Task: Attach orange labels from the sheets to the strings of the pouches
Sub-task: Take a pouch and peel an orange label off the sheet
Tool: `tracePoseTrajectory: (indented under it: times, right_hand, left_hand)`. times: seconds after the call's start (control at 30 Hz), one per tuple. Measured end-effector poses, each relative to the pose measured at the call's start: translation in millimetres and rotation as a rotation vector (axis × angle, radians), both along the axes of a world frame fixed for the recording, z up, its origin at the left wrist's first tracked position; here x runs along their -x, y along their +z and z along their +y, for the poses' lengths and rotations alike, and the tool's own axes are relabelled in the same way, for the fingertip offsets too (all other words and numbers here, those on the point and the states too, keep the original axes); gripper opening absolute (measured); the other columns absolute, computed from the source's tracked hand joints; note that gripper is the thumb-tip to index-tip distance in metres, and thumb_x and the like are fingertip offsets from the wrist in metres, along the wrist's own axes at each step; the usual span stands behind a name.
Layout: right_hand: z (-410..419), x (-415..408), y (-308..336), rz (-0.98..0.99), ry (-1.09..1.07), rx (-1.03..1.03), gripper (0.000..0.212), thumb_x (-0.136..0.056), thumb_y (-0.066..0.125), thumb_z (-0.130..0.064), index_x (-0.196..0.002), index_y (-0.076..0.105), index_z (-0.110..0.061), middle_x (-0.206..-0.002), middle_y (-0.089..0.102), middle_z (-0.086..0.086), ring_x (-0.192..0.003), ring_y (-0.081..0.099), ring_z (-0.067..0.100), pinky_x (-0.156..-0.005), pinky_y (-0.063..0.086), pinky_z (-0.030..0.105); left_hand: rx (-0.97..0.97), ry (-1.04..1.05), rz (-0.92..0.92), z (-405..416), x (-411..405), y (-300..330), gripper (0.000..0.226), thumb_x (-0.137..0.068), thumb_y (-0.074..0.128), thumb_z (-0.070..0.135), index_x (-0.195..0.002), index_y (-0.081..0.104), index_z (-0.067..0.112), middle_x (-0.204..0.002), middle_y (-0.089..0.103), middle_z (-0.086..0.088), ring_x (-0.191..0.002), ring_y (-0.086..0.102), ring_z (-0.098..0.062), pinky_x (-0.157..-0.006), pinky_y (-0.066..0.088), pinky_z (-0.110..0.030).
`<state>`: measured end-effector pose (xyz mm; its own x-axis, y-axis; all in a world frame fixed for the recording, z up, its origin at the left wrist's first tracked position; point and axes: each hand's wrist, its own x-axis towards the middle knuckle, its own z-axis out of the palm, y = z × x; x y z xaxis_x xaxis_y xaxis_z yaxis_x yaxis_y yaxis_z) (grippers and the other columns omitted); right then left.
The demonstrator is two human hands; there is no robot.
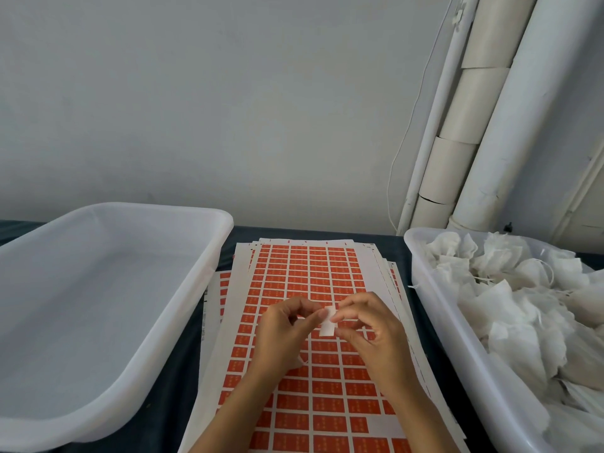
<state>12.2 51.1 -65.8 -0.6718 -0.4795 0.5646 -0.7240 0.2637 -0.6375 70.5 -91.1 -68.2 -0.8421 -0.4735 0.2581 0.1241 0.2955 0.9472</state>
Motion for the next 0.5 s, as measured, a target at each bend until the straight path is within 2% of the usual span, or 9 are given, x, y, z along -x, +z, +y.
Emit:
tracePoseTrajectory:
  times: [0.13,0.23,0.33,0.5]
  right_hand:
    - [-2.7,-2.7,1.7,-0.023,0.002,0.041,0.007,-0.077,0.070,-0.026,-0.078,0.064,-0.031,-0.094,0.059,-0.020,-0.099,0.056,-0.001,-0.080,0.046,0.006]
    - [-5.8,-5.4,1.5,-0.172,-0.018,0.133,0.006,-0.078,0.062,-0.036,-0.078,0.062,-0.030,-0.086,0.063,-0.018,-0.092,0.059,-0.001,-0.075,0.047,0.007]
    - [-8.1,-5.9,-2.6,-0.277,-0.068,0.134,0.009,-0.084,0.064,-0.026,-0.078,0.061,-0.031,-0.080,0.065,-0.017,-0.086,0.060,-0.004,-0.069,0.046,0.005]
    - [-10.1,-5.4,-3.3,-0.271,-0.099,0.095,0.010,-0.085,0.064,-0.024,-0.079,0.059,-0.030,-0.079,0.065,-0.016,-0.080,0.062,-0.002,-0.068,0.048,0.005]
  left_hand:
    - [0.016,-0.018,0.013,-0.2,0.4,-0.5,0.006,-0.082,0.070,0.022,-0.077,0.072,0.023,-0.071,0.069,0.010,-0.068,0.063,-0.008,-0.060,0.049,-0.014]
    - [0.029,-0.031,0.024,0.7,-0.4,-0.3,0.009,-0.082,0.070,0.019,-0.076,0.071,0.026,-0.072,0.069,0.013,-0.069,0.063,-0.005,-0.059,0.047,-0.010]
    - [0.051,-0.044,0.021,0.3,-0.3,-0.5,0.016,-0.083,0.069,0.014,-0.076,0.070,0.028,-0.073,0.068,0.016,-0.070,0.061,-0.001,-0.059,0.046,-0.008]
    - [0.053,-0.066,0.020,0.5,0.1,-1.1,0.018,-0.083,0.069,0.012,-0.074,0.069,0.028,-0.072,0.068,0.017,-0.069,0.061,0.000,-0.059,0.044,-0.007]
